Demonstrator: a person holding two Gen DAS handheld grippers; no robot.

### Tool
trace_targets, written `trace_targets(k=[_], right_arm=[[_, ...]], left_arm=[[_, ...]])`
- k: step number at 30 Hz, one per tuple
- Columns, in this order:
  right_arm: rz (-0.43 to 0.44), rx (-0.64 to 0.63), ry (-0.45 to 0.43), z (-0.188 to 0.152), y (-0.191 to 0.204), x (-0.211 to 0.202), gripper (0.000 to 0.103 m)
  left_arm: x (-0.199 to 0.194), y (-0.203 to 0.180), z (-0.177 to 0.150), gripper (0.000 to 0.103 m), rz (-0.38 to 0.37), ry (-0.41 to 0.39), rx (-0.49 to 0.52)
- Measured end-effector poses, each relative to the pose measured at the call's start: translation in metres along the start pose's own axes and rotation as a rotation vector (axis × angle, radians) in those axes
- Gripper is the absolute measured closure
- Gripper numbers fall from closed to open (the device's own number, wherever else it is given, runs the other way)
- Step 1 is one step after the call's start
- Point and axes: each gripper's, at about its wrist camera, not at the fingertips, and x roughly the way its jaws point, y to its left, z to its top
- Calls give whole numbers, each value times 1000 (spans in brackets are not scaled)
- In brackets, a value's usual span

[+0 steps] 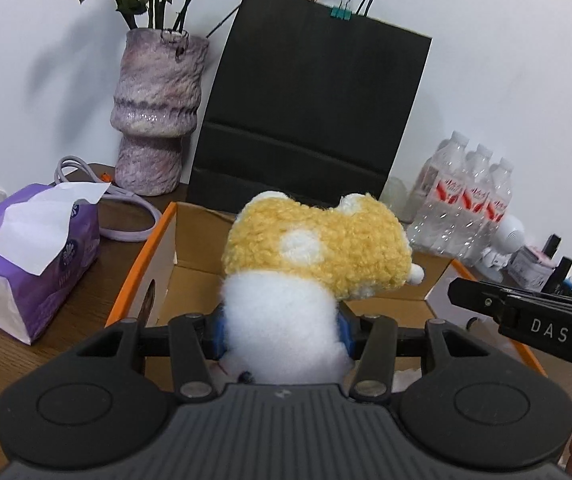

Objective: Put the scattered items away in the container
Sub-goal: 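Carry the plush toy and plastic scrap into the box and open both tools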

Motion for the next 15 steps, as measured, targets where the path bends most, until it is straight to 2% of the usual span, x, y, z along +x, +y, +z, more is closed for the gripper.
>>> trace_targets(k=[4, 6, 7, 8, 9, 10, 13, 15], right_arm=[[-35, -26, 17, -6, 1, 8, 79], [-27, -18, 33, -7, 0, 11, 75], [-28, -16, 45, -7, -1, 13, 70], [-35, -16, 59, -8, -2, 15, 48], [-48, -19, 73, -8, -2, 17, 18], [-66, -22, 81, -8, -1, 18, 10], [-86, -18, 91, -6, -4, 16, 1], [-74, 5, 103, -4, -7, 15, 0]], left_arm=[[5, 2, -2, 52, 9, 18, 6], [7, 3, -1, 46, 13, 26, 5], [7, 3, -1, 41, 18, 29, 8], [7, 2, -1, 23, 30, 30, 16], [6, 1, -1, 11, 47, 26, 25], [4, -1, 0, 0, 72, 13, 32], [-1, -3, 3, 0, 112, -18, 52], [-2, -2, 4, 0, 113, -20, 45]])
